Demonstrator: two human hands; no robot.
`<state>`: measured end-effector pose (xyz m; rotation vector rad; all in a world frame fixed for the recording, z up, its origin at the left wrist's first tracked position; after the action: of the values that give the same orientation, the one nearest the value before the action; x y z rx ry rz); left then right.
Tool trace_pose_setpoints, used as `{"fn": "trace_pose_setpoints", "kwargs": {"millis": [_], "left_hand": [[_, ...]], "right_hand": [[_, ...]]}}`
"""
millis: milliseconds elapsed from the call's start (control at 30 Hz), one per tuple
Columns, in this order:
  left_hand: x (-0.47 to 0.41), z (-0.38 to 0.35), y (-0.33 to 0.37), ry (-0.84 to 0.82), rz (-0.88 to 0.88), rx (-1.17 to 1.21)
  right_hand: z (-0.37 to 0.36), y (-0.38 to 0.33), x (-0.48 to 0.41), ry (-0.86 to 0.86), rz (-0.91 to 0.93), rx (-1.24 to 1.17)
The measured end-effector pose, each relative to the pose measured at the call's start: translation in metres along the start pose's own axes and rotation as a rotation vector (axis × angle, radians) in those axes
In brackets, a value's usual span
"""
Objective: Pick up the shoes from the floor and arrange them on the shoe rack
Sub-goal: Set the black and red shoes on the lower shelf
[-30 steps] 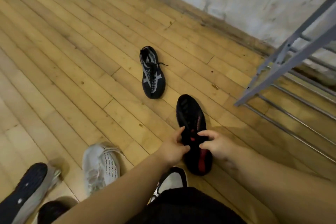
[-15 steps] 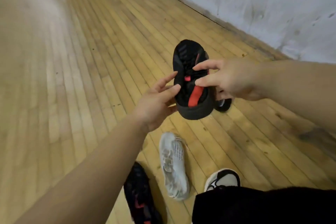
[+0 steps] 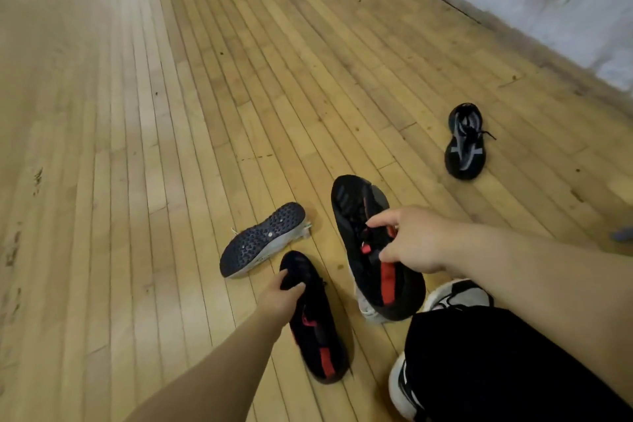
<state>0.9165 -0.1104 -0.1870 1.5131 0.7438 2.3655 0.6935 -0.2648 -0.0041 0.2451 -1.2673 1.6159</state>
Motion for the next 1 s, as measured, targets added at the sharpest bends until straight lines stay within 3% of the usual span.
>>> {"fn": "trace_pose_setpoints", "kwargs": {"millis": [100, 200, 433, 633, 767, 867, 1000], "left_hand": [[-0.021, -0.014, -0.062, -0.06, 0.13, 0.051], [-0.049, -0.018, -0.095, -0.031, 0.112, 0.057], [0.012, -0.036, -0.032, -0.044, 0.026, 0.193], [0.083, -0.042, 0.121, -0.145, -0.33, 0.273], [0.139, -0.073, 0.253, -0.251, -0.59, 0.216], [0.2, -0.125, 0.326, -0.369, -0.719, 0.086], [0.267, -0.223, 0.361, -0.551, -0.782, -0.252]], "right_hand": [[0.004, 0.006, -0.009, -0.016, -0.002, 0.086], [0.011, 0.008, -0.016, -0.023, -0.011, 0.126], [0.042, 0.015, -0.026, 0.044, -0.014, 0.0], [0.118, 0.009, 0.024, 0.293, 0.011, -0.232], [0.202, 0.011, 0.111, 0.521, 0.092, -0.333], [0.251, 0.052, 0.199, 0.671, 0.098, -0.391], [0.26, 0.154, 0.292, 0.708, 0.015, -0.47]]}}
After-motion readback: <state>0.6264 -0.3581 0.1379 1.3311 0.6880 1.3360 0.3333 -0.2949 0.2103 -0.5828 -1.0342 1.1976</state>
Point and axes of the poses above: each hand's wrist, its own x-axis away from the middle knuckle, its own z-axis out of the back of the hand, y = z × x, the point moved 7 cm from there along -x, towards the middle knuckle, and after that the axes turned 2 degrees about z, right-handed, at the moved point
